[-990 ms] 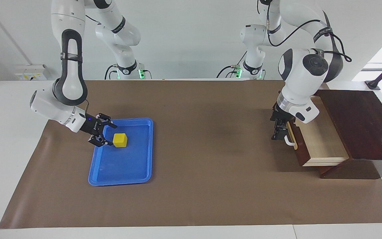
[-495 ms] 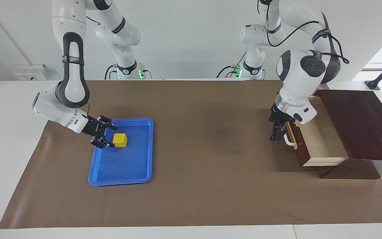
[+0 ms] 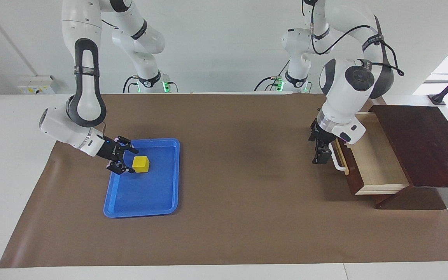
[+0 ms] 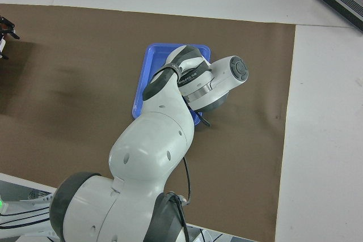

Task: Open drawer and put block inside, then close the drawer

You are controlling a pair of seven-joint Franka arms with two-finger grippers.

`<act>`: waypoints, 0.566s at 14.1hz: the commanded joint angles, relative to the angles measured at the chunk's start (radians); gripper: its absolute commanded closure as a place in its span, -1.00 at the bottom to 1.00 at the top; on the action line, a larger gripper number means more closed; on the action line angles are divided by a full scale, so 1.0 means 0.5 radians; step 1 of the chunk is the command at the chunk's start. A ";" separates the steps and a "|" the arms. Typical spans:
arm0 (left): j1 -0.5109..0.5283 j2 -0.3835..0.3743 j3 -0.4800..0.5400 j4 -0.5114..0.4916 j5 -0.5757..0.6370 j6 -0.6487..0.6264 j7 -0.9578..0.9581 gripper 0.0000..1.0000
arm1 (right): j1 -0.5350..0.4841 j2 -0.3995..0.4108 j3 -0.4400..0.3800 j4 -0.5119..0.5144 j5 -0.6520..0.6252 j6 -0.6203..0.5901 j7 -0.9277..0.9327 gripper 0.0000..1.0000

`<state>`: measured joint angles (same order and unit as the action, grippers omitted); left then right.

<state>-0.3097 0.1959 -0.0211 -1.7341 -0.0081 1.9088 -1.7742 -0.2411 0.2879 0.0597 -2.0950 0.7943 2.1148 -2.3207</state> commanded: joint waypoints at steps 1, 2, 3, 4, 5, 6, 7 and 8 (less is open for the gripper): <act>-0.068 -0.045 0.021 -0.026 -0.021 -0.053 -0.090 -1.00 | 0.001 0.010 0.013 -0.013 0.068 0.035 -0.062 -1.00; -0.062 -0.042 0.021 -0.026 -0.024 -0.035 -0.099 -1.00 | 0.019 0.010 0.016 -0.013 0.095 0.032 -0.062 -1.00; -0.059 -0.042 0.021 -0.026 -0.024 -0.020 -0.115 -1.00 | 0.037 0.010 0.016 -0.016 0.099 0.032 -0.062 -1.00; -0.059 -0.042 0.021 -0.032 -0.024 0.011 -0.118 -1.00 | 0.037 0.010 0.016 -0.016 0.105 0.035 -0.062 -0.90; -0.059 -0.042 0.018 -0.044 -0.027 0.063 -0.127 -1.00 | 0.040 0.010 0.016 -0.022 0.135 0.038 -0.062 -0.62; -0.065 -0.045 0.021 -0.069 -0.027 0.085 -0.151 -1.00 | 0.050 0.010 0.016 -0.022 0.142 0.047 -0.062 0.05; -0.065 -0.051 0.018 -0.072 -0.027 0.082 -0.158 -1.00 | 0.053 0.010 0.013 -0.022 0.142 0.059 -0.065 0.63; -0.056 -0.051 0.018 -0.075 -0.027 0.088 -0.158 -1.00 | 0.053 0.010 0.013 -0.019 0.142 0.078 -0.062 1.00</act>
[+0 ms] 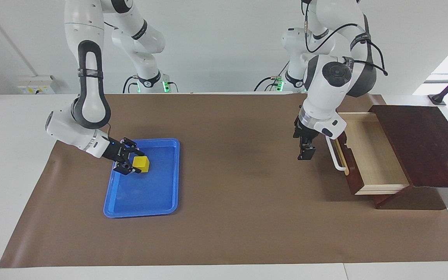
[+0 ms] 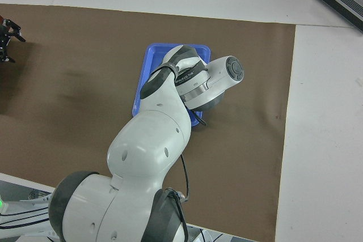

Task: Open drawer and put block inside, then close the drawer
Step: 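Close the right gripper on the yellow block and lift it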

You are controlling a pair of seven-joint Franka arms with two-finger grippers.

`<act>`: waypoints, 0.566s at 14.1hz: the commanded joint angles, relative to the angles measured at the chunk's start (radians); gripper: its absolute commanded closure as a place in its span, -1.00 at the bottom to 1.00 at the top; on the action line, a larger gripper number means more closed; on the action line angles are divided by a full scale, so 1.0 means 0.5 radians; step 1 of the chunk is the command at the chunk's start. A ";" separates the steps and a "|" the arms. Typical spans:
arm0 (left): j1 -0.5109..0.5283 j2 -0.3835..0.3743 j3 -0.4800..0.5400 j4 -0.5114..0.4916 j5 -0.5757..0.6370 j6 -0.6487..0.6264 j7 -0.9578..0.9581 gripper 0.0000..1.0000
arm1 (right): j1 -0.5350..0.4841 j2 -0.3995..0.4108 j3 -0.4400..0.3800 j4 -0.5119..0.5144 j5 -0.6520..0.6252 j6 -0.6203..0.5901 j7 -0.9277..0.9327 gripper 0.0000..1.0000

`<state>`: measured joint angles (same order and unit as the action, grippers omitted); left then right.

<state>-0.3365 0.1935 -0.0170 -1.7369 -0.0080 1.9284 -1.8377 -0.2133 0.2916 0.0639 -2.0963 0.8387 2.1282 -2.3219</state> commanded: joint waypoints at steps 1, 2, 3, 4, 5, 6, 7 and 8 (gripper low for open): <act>0.007 -0.046 0.009 -0.076 -0.027 0.058 -0.022 -1.00 | -0.003 0.006 0.004 -0.017 0.053 0.054 -0.059 1.00; 0.010 -0.046 0.009 -0.076 -0.027 0.064 -0.022 -1.00 | -0.003 0.006 0.004 -0.017 0.053 0.054 -0.059 1.00; 0.013 -0.049 0.009 -0.082 -0.027 0.067 -0.022 -1.00 | -0.003 0.003 0.004 -0.017 0.053 0.051 -0.053 1.00; 0.013 -0.049 0.009 -0.088 -0.027 0.070 -0.022 -1.00 | -0.003 0.006 0.004 -0.011 0.053 0.054 -0.047 1.00; 0.013 -0.052 0.009 -0.103 -0.027 0.094 -0.028 -1.00 | -0.003 0.006 0.007 -0.001 0.053 0.048 -0.041 1.00; 0.013 -0.056 0.009 -0.119 -0.027 0.134 -0.034 -1.00 | 0.000 0.003 0.007 0.011 0.053 0.024 -0.026 1.00; 0.013 -0.062 0.009 -0.125 -0.027 0.138 -0.031 -1.00 | 0.003 0.006 0.010 0.047 0.050 -0.007 0.017 1.00; 0.013 -0.065 0.009 -0.125 -0.027 0.138 -0.034 -1.00 | 0.030 0.003 0.010 0.096 0.053 -0.080 0.087 1.00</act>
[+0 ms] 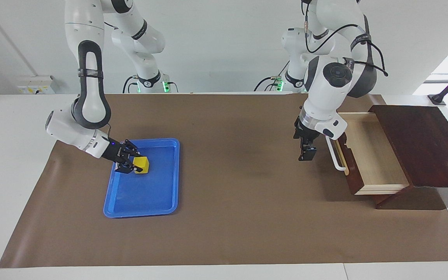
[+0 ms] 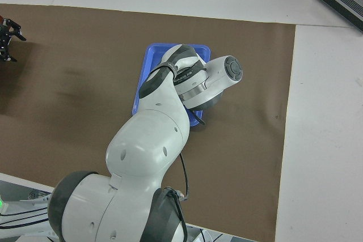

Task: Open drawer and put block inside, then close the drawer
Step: 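Close the right gripper on the yellow block and lift it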

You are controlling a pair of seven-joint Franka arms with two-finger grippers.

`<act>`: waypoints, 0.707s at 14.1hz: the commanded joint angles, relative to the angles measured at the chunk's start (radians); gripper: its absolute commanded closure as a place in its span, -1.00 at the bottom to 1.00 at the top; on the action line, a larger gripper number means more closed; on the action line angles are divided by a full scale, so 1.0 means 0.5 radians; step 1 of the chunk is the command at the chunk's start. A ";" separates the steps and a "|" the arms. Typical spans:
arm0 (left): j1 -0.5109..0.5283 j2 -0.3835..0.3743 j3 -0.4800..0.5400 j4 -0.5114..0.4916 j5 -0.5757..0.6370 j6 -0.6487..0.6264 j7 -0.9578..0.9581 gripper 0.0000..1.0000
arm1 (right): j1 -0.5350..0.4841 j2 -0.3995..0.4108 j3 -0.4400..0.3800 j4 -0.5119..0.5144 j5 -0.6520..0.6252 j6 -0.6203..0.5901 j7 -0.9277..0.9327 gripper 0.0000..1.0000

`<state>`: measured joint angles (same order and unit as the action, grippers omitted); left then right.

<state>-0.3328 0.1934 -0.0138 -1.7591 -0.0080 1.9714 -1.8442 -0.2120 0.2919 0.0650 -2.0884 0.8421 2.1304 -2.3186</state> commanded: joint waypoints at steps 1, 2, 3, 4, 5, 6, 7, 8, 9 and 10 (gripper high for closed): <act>0.006 -0.065 0.006 -0.084 -0.027 0.052 -0.018 -1.00 | 0.055 0.002 0.005 0.133 0.043 -0.143 0.160 1.00; 0.006 -0.065 0.006 -0.084 -0.027 0.049 -0.015 -1.00 | 0.080 0.002 0.005 0.182 0.043 -0.186 0.246 1.00; 0.009 -0.065 0.006 -0.090 -0.027 0.046 -0.012 -1.00 | 0.111 0.002 0.008 0.216 0.040 -0.208 0.320 1.00; 0.009 -0.071 0.006 -0.108 -0.027 0.045 -0.009 -1.00 | 0.157 0.002 0.008 0.243 0.043 -0.220 0.397 1.00; 0.009 -0.080 0.006 -0.117 -0.027 0.055 0.001 -1.00 | 0.209 0.002 0.008 0.283 0.040 -0.220 0.479 1.00; 0.009 -0.077 0.006 -0.117 -0.027 0.061 0.004 -1.00 | 0.264 0.002 0.008 0.317 0.043 -0.223 0.556 1.00; 0.009 -0.077 0.006 -0.117 -0.027 0.061 0.007 -1.00 | 0.328 0.002 0.011 0.345 0.046 -0.223 0.636 1.00; 0.012 -0.077 0.006 -0.117 -0.027 0.061 0.007 -1.00 | 0.396 0.002 0.011 0.360 0.052 -0.211 0.707 1.00; 0.009 -0.077 0.006 -0.117 -0.027 0.058 0.007 -1.00 | 0.469 0.002 0.011 0.376 0.098 -0.199 0.768 1.00; 0.012 -0.080 0.006 -0.117 -0.027 0.058 0.007 -1.00 | 0.540 0.002 0.008 0.406 0.177 -0.187 0.835 1.00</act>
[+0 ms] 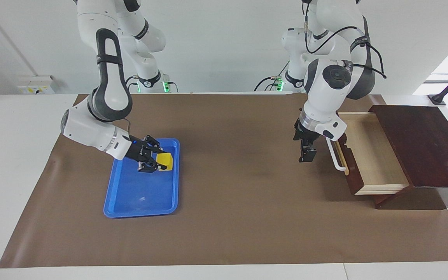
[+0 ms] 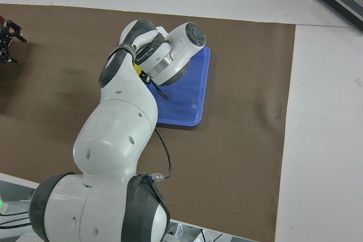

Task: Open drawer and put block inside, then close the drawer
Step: 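Carry the yellow block toward the left gripper with the right gripper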

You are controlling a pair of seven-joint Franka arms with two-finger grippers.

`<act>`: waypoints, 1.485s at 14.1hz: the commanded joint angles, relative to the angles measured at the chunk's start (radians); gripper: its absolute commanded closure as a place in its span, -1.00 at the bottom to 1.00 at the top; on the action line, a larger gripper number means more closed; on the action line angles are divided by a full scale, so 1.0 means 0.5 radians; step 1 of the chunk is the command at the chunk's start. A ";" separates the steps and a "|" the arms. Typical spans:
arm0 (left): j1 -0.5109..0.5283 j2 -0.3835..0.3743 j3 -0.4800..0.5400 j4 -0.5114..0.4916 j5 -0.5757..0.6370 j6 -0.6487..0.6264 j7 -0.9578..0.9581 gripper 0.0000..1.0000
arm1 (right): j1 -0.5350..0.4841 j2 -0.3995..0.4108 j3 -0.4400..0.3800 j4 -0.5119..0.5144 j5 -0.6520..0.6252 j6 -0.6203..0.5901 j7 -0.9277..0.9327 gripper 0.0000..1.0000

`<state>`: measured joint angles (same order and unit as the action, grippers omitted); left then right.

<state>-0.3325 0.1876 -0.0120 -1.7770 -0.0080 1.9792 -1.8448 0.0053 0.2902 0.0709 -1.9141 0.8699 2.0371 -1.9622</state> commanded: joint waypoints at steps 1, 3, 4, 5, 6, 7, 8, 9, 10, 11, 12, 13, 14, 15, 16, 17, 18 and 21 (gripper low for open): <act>0.015 -0.065 0.002 -0.081 -0.027 0.042 0.008 -1.00 | 0.176 0.006 -0.001 0.091 0.162 0.046 0.193 1.00; 0.018 -0.068 0.002 -0.081 -0.024 0.042 0.011 -1.00 | 0.293 0.024 -0.001 0.168 0.171 0.132 0.358 1.00; 0.018 -0.068 0.002 -0.081 -0.027 0.042 0.011 -1.00 | 0.357 0.042 -0.001 0.211 0.171 0.177 0.438 1.00; 0.018 -0.068 0.002 -0.085 -0.027 0.042 0.011 -1.00 | 0.433 0.067 -0.001 0.260 0.184 0.248 0.488 1.00; 0.018 -0.068 0.002 -0.085 -0.024 0.042 0.011 -1.00 | 0.495 0.073 -0.001 0.275 0.214 0.309 0.534 1.00; 0.018 -0.068 0.002 -0.088 -0.024 0.042 0.011 -1.00 | 0.559 0.076 -0.001 0.279 0.233 0.395 0.592 1.00; 0.018 -0.068 0.002 -0.094 -0.027 0.045 0.014 -1.00 | 0.621 0.088 -0.001 0.285 0.236 0.484 0.623 1.00; 0.018 -0.071 0.002 -0.097 -0.027 0.045 0.014 -1.00 | 0.673 0.095 -0.001 0.288 0.245 0.552 0.647 1.00; 0.018 -0.071 0.002 -0.100 -0.027 0.051 0.014 -1.00 | 0.746 0.104 -0.001 0.288 0.266 0.634 0.672 1.00; 0.018 -0.071 0.002 -0.100 -0.027 0.054 0.014 -1.00 | 0.802 0.107 -0.001 0.288 0.282 0.693 0.678 1.00; 0.018 -0.071 0.002 -0.106 -0.027 0.057 0.014 -1.00 | 0.851 0.110 -0.001 0.288 0.285 0.754 0.691 1.00; 0.018 -0.078 0.002 -0.112 -0.027 0.067 0.014 -1.00 | 0.894 0.116 -0.001 0.288 0.285 0.788 0.721 1.00; 0.018 -0.081 0.002 -0.124 -0.027 0.076 0.014 -1.00 | 0.931 0.122 -0.001 0.288 0.285 0.822 0.755 1.00; 0.018 -0.084 0.002 -0.140 -0.027 0.091 0.014 -1.00 | 0.965 0.128 -0.001 0.291 0.285 0.877 0.801 1.00; 0.018 -0.087 0.002 -0.149 -0.027 0.100 0.011 -1.00 | 1.007 0.140 -0.001 0.297 0.285 0.935 0.856 1.00; 0.018 -0.093 0.002 -0.152 -0.027 0.103 0.011 -1.00 | 1.053 0.156 -0.001 0.312 0.285 0.972 0.911 1.00; 0.015 -0.096 0.002 -0.155 -0.024 0.103 0.014 -1.00 | 1.084 0.174 -0.001 0.349 0.279 0.988 0.960 1.00; 0.015 -0.096 0.002 -0.155 -0.024 0.103 0.014 -1.00 | 1.121 0.187 -0.001 0.374 0.273 0.997 1.001 1.00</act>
<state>-0.3309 0.1773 -0.0105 -1.8110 -0.0081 2.0095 -1.8448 0.5622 0.3636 0.0727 -1.7593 0.9938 2.5321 -1.4802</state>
